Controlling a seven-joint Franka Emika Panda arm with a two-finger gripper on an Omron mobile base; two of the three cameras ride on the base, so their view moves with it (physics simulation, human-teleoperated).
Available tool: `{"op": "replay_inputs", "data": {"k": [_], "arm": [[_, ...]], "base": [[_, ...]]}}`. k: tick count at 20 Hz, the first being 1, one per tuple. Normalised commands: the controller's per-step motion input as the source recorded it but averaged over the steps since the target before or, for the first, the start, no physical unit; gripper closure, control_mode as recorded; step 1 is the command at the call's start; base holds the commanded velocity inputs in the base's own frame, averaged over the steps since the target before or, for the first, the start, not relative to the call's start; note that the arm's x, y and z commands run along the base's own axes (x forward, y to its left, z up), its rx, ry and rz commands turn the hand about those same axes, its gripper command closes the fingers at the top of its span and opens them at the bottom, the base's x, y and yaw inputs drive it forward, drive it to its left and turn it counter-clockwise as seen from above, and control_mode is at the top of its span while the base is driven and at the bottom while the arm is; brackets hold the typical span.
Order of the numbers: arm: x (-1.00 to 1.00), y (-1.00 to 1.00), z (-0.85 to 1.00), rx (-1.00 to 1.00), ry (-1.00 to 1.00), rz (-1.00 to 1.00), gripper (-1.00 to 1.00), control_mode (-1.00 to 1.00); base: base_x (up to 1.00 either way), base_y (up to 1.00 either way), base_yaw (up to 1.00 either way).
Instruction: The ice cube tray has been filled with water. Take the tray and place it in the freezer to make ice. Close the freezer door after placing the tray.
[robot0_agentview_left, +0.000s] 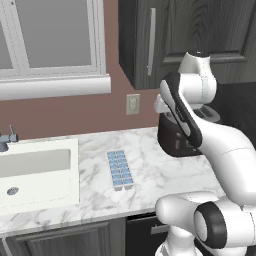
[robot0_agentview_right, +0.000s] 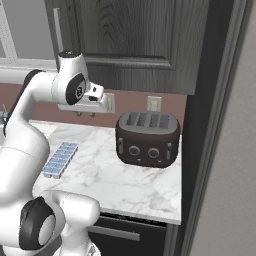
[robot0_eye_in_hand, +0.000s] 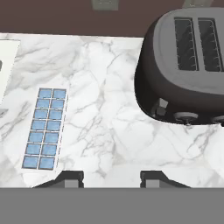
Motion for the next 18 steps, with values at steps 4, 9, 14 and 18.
{"op": "replay_inputs", "data": {"k": [4, 9, 14, 18], "arm": [[0.00, 0.05, -0.23, 0.00, 0.00, 0.00, -1.00, -1.00], [0.01, 0.37, -0.46, 0.00, 0.00, -0.04, -1.00, -1.00], [0.00, 0.47, -0.38, 0.00, -0.02, -0.06, -1.00, -1.00], [0.04, 0.46, -0.23, 0.00, 0.00, -0.10, -1.00, -1.00]], "base": [[0.00, 0.00, 0.00], [0.00, 0.00, 0.00], [0.00, 0.00, 0.00], [0.00, 0.00, 0.00]]}}
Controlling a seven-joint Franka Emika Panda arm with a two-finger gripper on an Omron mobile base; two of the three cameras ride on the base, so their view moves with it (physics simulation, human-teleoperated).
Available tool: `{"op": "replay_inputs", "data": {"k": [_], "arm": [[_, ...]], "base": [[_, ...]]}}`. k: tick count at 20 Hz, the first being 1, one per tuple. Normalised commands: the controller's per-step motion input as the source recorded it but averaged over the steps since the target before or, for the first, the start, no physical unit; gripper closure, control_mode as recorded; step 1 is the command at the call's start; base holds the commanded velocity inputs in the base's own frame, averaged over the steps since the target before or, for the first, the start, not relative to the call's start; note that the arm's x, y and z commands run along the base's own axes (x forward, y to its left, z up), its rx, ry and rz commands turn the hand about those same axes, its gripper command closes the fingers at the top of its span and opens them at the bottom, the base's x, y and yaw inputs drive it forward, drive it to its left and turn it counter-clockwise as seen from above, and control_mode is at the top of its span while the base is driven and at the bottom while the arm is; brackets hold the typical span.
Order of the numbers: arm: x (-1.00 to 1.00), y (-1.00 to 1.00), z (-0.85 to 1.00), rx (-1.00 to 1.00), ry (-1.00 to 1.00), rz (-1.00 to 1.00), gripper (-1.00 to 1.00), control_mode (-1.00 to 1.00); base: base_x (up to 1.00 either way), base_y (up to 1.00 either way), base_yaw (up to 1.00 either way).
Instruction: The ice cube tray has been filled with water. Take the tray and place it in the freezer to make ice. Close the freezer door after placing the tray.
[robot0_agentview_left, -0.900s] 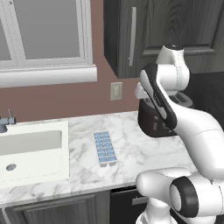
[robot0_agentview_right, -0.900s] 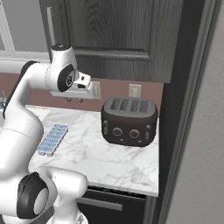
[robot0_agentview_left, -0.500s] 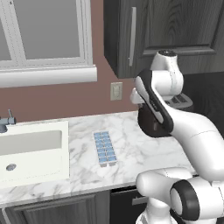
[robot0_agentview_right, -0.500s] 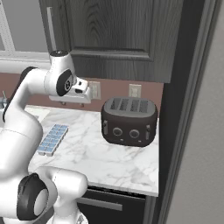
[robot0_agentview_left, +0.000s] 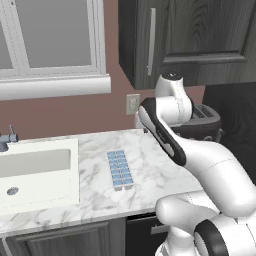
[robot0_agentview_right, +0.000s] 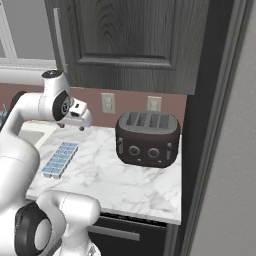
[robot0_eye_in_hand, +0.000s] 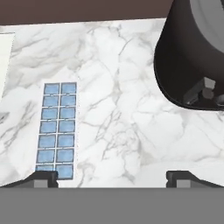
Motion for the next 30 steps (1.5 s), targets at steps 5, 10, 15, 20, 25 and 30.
{"op": "replay_inputs", "data": {"k": [5, 10, 15, 20, 25, 30], "arm": [[0.23, 0.40, -0.26, 0.02, 0.00, -0.12, -1.00, -1.00], [0.10, 0.16, -0.38, 0.00, 0.00, -0.08, -1.00, -1.00], [0.06, 0.02, -0.55, 0.00, 0.00, -0.04, -1.00, -1.00], [0.12, 0.03, -0.45, 0.00, 0.00, -0.06, -1.00, -1.00], [0.19, 0.06, -0.22, 0.02, 0.00, -0.06, -1.00, -1.00], [0.30, 0.07, -0.03, 0.05, 0.01, -0.05, -1.00, -1.00]], "base": [[0.00, 0.00, 0.00], [0.00, 0.00, 0.00], [0.00, 0.00, 0.00], [0.00, 0.00, 0.00], [0.00, 0.00, 0.00], [0.00, 0.00, 0.00]]}}
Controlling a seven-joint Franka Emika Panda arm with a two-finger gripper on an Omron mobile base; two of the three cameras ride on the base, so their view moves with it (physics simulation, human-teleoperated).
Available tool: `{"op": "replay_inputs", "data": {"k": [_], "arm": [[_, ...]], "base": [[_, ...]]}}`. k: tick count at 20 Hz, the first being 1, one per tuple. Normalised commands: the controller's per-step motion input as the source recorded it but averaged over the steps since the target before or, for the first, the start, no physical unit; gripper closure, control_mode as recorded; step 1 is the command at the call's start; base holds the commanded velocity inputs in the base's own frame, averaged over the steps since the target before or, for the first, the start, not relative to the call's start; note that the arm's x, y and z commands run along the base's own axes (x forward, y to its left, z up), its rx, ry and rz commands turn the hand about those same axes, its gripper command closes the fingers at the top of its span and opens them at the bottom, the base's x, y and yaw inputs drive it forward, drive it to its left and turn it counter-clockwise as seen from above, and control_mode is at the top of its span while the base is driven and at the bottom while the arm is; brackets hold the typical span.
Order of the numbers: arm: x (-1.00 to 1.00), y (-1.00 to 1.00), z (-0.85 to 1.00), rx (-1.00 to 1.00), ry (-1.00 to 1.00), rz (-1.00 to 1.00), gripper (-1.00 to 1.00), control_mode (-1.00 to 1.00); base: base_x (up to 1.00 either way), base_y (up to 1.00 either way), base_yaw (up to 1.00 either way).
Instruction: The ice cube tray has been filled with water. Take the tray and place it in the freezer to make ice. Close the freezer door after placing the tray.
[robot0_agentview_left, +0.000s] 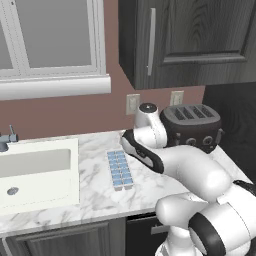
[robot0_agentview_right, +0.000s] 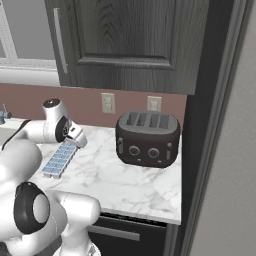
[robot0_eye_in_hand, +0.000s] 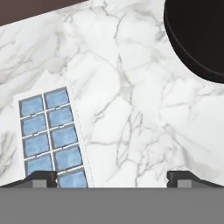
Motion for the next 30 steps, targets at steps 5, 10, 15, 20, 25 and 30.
{"op": "replay_inputs", "data": {"k": [5, 10, 15, 20, 25, 30], "arm": [[0.33, 0.09, -0.05, 0.02, 0.03, -0.06, -1.00, -1.00], [0.29, 0.21, -0.23, 0.00, 0.00, -0.06, -1.00, -1.00], [0.25, 0.19, -0.24, 0.00, 0.00, -0.06, -1.00, -1.00], [0.18, 0.01, -0.16, 0.01, 0.00, -0.05, -1.00, -1.00], [0.08, 0.00, -0.03, 0.03, 0.00, -0.05, -1.00, -1.00], [0.21, 0.00, -0.13, 0.01, 0.00, -0.05, -1.00, -1.00]], "base": [[0.00, 0.00, 0.00], [0.00, 0.00, 0.00], [0.00, 0.00, 0.00], [0.00, 0.00, 0.00], [0.00, 0.00, 0.00], [0.00, 0.00, 0.00]]}}
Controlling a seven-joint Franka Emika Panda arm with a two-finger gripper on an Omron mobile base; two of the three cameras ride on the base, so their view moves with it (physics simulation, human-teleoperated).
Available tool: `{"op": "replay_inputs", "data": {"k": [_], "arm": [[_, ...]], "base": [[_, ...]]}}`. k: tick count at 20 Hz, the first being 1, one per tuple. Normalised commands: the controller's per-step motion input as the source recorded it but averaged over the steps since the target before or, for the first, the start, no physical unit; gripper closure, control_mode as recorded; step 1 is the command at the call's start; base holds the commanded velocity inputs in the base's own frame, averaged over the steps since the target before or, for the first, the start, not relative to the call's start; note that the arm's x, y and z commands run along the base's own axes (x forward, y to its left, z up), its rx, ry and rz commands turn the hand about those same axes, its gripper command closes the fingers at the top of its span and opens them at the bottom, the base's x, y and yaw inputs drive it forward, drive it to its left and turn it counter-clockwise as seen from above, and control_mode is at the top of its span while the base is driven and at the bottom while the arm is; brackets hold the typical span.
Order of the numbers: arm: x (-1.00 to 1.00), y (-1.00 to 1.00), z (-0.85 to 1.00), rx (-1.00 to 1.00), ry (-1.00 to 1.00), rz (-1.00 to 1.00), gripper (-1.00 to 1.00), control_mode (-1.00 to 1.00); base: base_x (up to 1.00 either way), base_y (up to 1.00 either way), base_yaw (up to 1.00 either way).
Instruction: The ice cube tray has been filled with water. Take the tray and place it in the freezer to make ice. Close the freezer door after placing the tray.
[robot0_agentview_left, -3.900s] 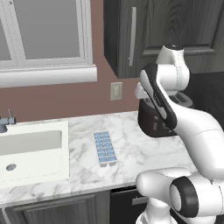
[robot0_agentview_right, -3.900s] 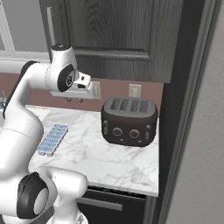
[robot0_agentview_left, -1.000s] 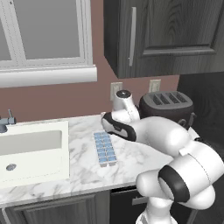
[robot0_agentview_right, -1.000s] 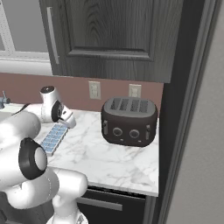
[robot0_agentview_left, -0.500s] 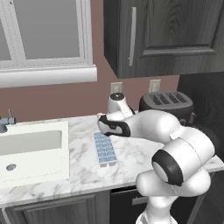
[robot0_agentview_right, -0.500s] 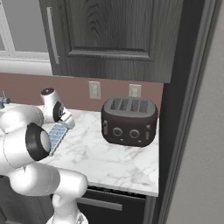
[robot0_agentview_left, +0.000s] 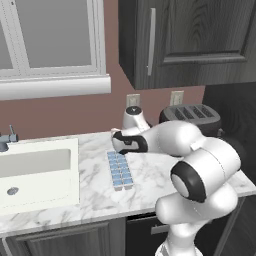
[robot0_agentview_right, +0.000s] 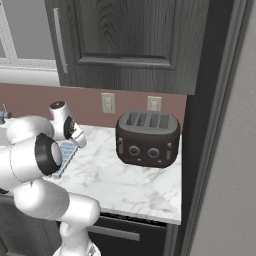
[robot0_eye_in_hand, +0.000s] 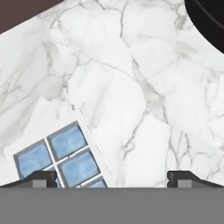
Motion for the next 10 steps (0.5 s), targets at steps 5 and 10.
{"op": "replay_inputs", "data": {"k": [5, 10], "arm": [[0.23, 0.00, -0.24, 0.01, 0.00, -0.02, -1.00, -1.00], [0.23, 0.00, -0.22, 0.00, 0.00, -0.01, -1.00, -1.00]], "base": [[0.00, 0.00, 0.00], [0.00, 0.00, 0.00]]}}
